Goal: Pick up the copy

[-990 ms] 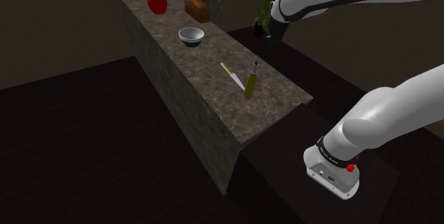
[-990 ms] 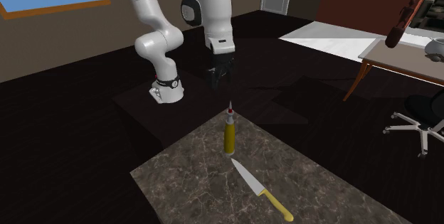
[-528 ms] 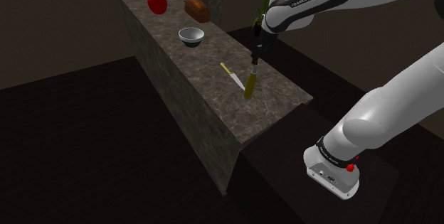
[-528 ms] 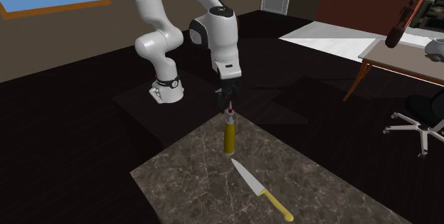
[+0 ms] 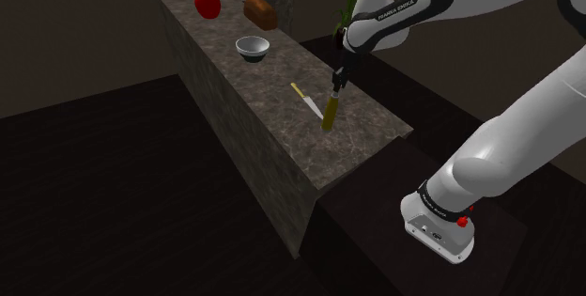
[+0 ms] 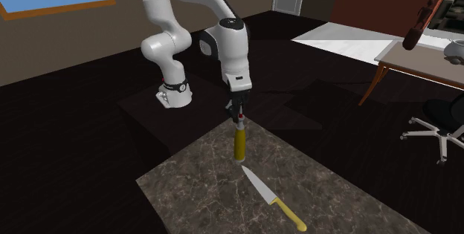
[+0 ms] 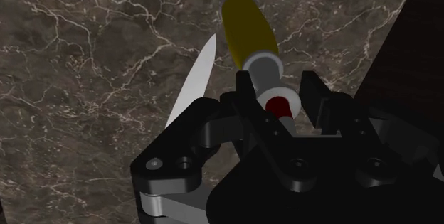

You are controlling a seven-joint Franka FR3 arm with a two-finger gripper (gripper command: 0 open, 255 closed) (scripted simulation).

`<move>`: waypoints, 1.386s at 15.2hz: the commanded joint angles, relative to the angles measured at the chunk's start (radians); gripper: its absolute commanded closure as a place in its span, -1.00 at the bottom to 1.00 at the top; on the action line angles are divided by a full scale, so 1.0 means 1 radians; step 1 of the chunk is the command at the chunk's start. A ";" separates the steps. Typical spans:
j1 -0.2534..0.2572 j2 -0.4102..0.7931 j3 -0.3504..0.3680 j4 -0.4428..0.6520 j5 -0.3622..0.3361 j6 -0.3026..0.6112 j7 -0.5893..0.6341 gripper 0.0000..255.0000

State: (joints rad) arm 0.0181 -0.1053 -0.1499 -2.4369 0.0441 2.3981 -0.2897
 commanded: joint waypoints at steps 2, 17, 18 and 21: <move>0.000 0.001 0.000 -0.001 0.000 0.002 0.000 1.00; -0.003 -0.072 0.004 0.058 -0.018 -0.128 0.017 1.00; -0.003 -0.079 0.004 0.065 -0.020 -0.142 0.019 1.00; -0.004 -0.098 0.006 0.088 -0.024 -0.185 0.023 1.00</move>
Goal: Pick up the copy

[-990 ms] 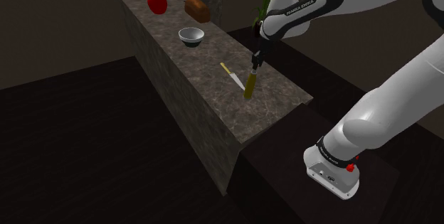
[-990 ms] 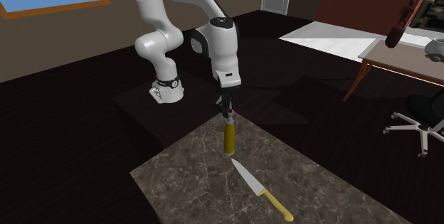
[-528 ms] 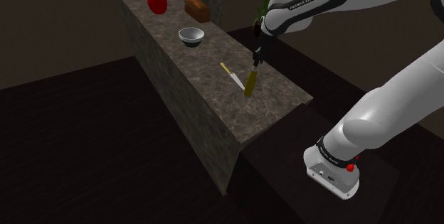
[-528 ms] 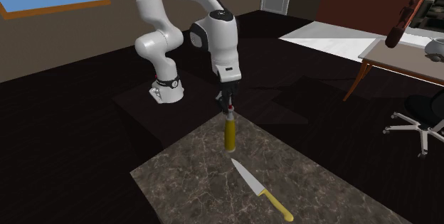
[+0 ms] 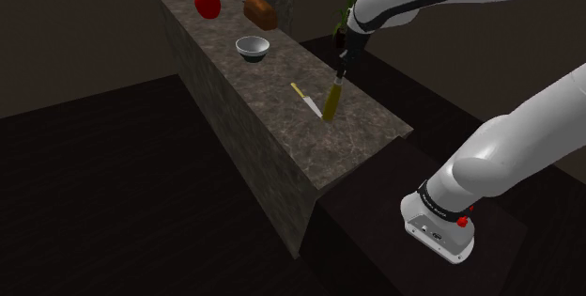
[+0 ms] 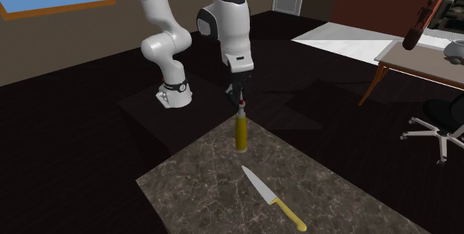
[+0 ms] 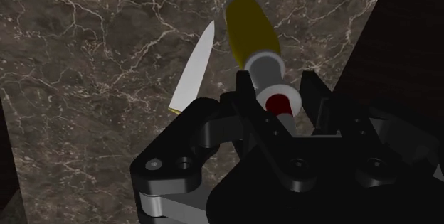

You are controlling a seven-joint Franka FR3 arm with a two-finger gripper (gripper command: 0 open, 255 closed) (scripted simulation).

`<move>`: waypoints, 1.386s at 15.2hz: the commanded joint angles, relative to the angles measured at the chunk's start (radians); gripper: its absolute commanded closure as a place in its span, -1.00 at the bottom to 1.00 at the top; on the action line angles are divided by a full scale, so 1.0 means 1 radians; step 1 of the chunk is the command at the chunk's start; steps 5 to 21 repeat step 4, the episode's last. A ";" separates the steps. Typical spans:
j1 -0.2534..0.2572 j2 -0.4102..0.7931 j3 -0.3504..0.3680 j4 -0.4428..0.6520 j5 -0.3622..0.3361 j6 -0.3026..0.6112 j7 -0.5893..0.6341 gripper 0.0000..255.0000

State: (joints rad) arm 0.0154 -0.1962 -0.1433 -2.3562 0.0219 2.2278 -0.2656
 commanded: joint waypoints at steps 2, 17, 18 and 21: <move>-0.002 -0.019 0.000 0.024 -0.004 -0.043 0.002 1.00; -0.002 -0.020 0.000 0.025 -0.004 -0.045 0.002 1.00; -0.002 -0.020 0.000 0.025 -0.004 -0.045 0.002 1.00; -0.002 -0.020 0.000 0.025 -0.004 -0.045 0.002 1.00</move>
